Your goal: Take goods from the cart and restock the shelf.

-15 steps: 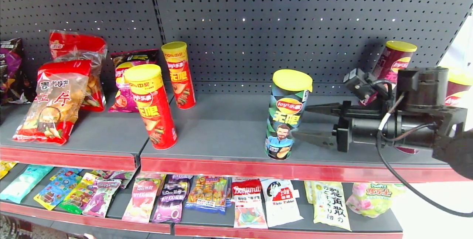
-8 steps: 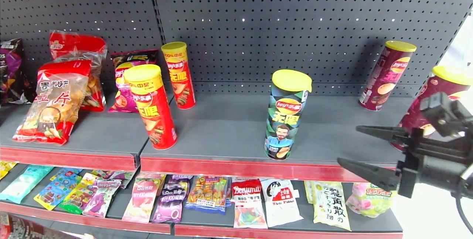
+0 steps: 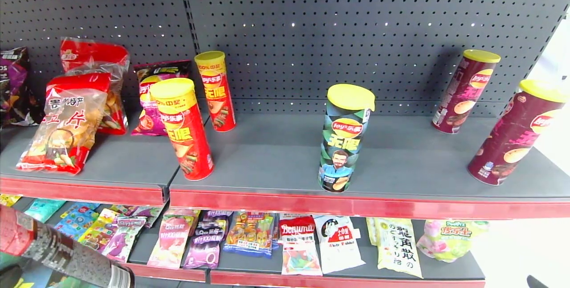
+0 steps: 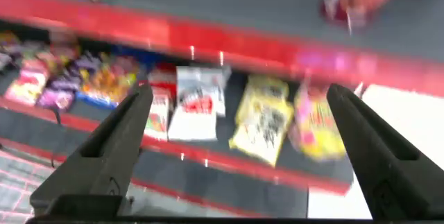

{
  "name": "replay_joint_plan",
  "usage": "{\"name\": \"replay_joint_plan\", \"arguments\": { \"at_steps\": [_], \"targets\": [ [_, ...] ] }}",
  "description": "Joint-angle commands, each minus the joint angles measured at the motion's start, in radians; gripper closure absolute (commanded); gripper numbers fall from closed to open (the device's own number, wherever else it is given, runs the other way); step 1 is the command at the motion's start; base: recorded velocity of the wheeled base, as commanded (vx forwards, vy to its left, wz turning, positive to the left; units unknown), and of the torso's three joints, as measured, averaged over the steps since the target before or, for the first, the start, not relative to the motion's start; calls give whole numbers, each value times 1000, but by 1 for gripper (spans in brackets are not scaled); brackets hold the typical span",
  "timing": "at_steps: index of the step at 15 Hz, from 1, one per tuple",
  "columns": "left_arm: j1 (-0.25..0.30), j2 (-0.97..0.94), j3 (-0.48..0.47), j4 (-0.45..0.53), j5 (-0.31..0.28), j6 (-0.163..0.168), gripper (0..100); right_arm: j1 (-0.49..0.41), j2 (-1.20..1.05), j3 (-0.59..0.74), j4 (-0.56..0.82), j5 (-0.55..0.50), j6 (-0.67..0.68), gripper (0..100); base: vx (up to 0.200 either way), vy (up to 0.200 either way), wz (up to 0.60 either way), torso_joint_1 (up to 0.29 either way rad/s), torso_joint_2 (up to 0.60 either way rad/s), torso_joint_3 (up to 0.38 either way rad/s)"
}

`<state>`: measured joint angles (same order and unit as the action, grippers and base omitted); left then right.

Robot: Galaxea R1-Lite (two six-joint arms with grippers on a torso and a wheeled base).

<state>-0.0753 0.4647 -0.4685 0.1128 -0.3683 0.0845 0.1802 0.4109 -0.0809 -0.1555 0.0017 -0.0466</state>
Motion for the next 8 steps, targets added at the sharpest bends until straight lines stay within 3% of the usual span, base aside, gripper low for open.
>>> {"name": "replay_joint_plan", "arguments": {
  "at_steps": [1, 3, 6, 7, 8],
  "targets": [
    [0, 46, 5, -4, -9, 0, 100, -28, -300, 19, 235, -89, 48, 0, 0, 0, 0, 0, 0, 0],
    [0, 48, 10, -5, -9, 0, 100, -82, -279, 16, 238, -158, -10, 0, 0, 0, 0, 0, 0, 0],
    [0, 40, 11, -5, -8, 0, 100, -111, -317, 30, 212, -167, -4, 0, 0, 0, 0, 0, 0, 0],
    [0, 31, 13, -5, -8, -2, 100, -111, -317, 47, 169, -124, -1, 0, 0, 0, 0, 0, 0, 0],
    [0, 23, 21, -5, -8, -2, 100, -111, -317, 47, 169, -6, 19, 0, 0, 0, 0, 0, 0, 0]
  ]
}}
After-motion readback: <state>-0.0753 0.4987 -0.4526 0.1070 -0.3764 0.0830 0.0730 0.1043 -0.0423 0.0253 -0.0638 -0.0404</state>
